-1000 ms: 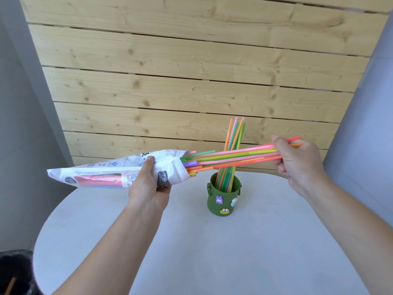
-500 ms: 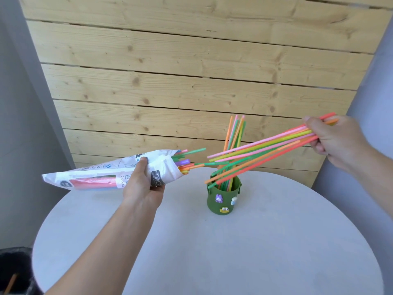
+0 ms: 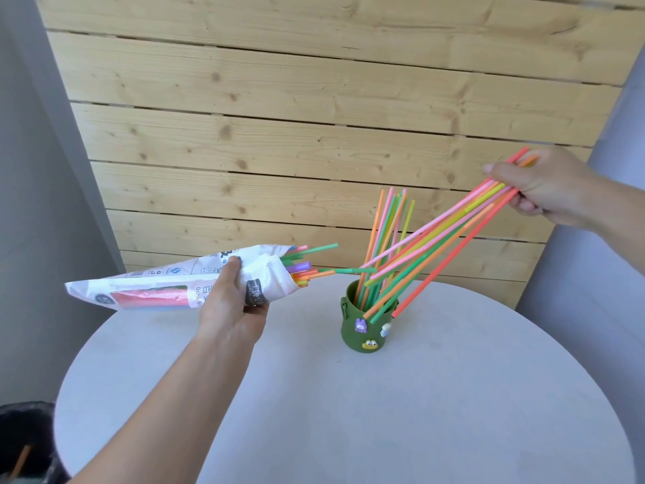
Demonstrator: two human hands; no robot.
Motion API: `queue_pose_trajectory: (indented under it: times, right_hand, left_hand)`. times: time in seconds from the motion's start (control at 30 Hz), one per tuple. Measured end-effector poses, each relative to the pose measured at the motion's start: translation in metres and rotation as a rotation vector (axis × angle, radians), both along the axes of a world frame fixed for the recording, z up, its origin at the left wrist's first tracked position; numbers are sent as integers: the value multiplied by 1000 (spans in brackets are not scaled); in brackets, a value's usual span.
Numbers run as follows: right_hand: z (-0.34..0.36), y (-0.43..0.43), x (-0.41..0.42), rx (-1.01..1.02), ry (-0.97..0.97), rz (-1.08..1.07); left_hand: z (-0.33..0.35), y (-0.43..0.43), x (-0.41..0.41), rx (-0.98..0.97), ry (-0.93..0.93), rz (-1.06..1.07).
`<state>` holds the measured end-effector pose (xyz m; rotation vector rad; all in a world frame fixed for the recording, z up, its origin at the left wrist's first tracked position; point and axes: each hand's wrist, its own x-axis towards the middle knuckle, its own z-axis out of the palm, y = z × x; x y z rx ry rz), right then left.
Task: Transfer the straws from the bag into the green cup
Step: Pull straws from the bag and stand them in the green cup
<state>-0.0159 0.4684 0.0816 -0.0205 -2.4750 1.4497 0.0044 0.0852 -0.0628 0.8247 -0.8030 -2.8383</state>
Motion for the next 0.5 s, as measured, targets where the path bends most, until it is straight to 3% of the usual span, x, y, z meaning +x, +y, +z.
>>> queue_pose_trajectory:
  times: [0.5]
  right_hand:
    - [25,-26,-41,144,-88,39]
  left_hand:
    - [5,-13,-4,46,5,6]
